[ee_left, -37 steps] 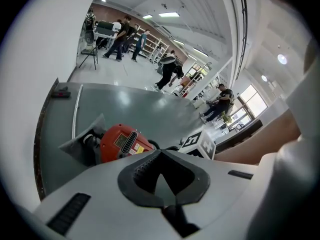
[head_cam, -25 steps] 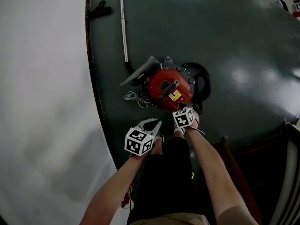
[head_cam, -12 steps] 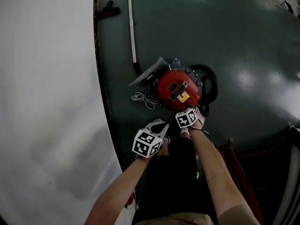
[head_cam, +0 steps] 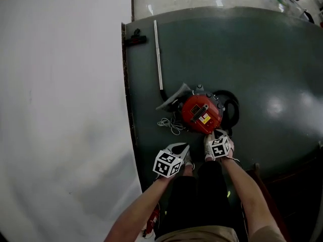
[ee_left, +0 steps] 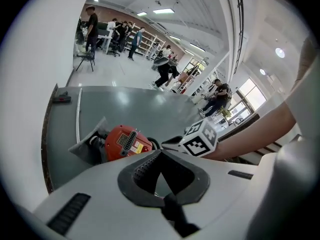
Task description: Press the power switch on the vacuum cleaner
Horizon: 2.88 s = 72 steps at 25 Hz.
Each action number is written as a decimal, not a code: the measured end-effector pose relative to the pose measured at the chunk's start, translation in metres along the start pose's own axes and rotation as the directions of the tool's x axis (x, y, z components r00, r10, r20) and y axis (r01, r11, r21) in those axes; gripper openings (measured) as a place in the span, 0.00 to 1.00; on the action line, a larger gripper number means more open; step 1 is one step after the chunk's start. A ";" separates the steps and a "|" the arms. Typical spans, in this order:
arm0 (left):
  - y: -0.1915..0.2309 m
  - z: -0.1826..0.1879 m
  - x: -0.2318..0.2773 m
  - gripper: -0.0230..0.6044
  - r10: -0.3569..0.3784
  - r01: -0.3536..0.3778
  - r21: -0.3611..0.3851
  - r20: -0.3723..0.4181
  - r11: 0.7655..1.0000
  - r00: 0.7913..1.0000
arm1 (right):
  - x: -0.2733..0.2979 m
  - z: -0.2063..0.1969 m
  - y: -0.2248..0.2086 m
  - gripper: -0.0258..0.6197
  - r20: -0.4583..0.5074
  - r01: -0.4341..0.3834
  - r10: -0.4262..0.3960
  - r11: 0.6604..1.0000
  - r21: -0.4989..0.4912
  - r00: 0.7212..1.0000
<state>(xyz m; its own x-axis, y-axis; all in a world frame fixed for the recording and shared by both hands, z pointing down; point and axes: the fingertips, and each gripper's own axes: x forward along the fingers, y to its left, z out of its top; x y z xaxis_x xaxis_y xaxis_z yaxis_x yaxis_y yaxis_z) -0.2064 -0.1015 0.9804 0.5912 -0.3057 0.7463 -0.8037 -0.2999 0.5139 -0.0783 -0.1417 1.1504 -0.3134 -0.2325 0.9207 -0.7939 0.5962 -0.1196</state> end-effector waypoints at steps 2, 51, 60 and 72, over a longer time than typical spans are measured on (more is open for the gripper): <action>-0.017 0.009 -0.011 0.04 0.008 -0.008 -0.001 0.021 1.000 1.000 | -0.041 0.007 0.001 0.06 0.048 -0.008 0.007 1.000 0.015 0.999; -0.239 0.248 -0.423 0.04 -0.045 -0.208 0.238 0.754 0.949 0.656 | -0.751 0.187 -0.113 0.06 0.917 0.111 -0.097 0.992 0.058 0.386; -0.168 0.222 -0.425 0.04 0.209 -0.366 0.006 0.812 0.931 0.545 | -0.704 0.137 -0.179 0.06 0.835 0.187 -0.253 0.965 0.183 0.489; -0.185 0.201 -0.350 0.04 0.119 -0.222 0.014 0.809 0.975 0.575 | -0.650 0.115 -0.175 0.17 0.811 0.077 -0.158 0.987 0.139 0.562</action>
<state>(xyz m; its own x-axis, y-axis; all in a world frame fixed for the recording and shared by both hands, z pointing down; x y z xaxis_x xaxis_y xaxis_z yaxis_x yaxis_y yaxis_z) -0.2514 -0.1209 0.5387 0.2983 -0.9429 0.1484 -0.9138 -0.2372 0.3296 0.2042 -0.1835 0.5306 -0.4734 -0.8488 0.2355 -0.8805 0.4637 -0.0986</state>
